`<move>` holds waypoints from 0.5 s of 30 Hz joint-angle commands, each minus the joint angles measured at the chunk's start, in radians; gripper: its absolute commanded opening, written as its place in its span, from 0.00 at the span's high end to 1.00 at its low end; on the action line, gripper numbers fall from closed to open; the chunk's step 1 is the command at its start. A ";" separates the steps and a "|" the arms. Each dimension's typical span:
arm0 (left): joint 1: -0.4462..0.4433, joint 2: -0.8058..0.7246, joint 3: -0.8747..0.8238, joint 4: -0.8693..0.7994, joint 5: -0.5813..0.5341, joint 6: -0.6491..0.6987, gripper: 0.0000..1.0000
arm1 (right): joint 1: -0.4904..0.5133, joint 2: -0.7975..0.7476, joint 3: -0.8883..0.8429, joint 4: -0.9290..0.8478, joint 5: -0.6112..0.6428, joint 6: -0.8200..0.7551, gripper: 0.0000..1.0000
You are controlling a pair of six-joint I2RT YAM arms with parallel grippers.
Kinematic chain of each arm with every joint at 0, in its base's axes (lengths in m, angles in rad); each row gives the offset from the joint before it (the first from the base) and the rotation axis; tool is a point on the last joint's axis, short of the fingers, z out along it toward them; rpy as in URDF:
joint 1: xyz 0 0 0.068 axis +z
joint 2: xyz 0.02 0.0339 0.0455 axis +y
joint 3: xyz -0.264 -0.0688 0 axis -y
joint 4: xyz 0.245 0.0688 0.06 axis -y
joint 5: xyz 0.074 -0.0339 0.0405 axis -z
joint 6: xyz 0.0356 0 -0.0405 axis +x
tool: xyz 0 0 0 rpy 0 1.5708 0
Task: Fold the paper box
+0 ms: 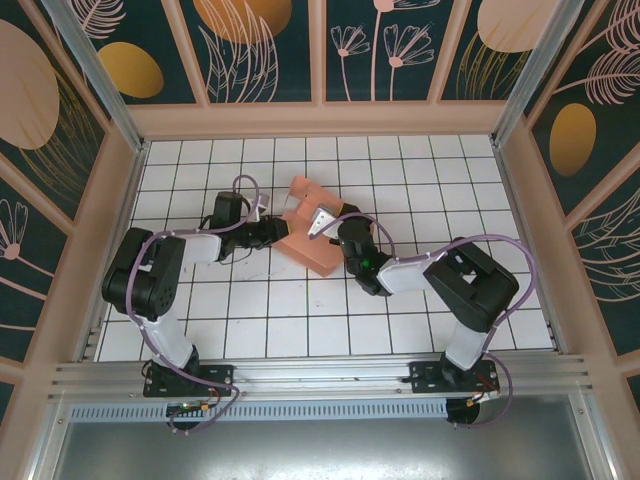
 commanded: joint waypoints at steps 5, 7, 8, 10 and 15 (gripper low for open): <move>-0.002 -0.085 -0.009 0.094 0.066 -0.065 0.87 | -0.014 -0.049 -0.025 0.015 -0.010 0.077 1.00; -0.001 -0.092 -0.012 0.089 0.066 -0.063 0.91 | -0.018 -0.067 -0.031 0.008 -0.016 0.096 1.00; -0.002 -0.093 -0.015 0.092 0.068 -0.066 0.92 | -0.020 -0.075 -0.033 0.004 -0.017 0.106 1.00; -0.002 -0.090 -0.020 0.107 0.068 -0.086 0.93 | -0.025 -0.092 -0.037 -0.009 -0.023 0.135 1.00; -0.001 -0.080 -0.049 0.233 0.083 -0.200 1.00 | -0.034 -0.132 -0.045 -0.015 -0.039 0.211 1.00</move>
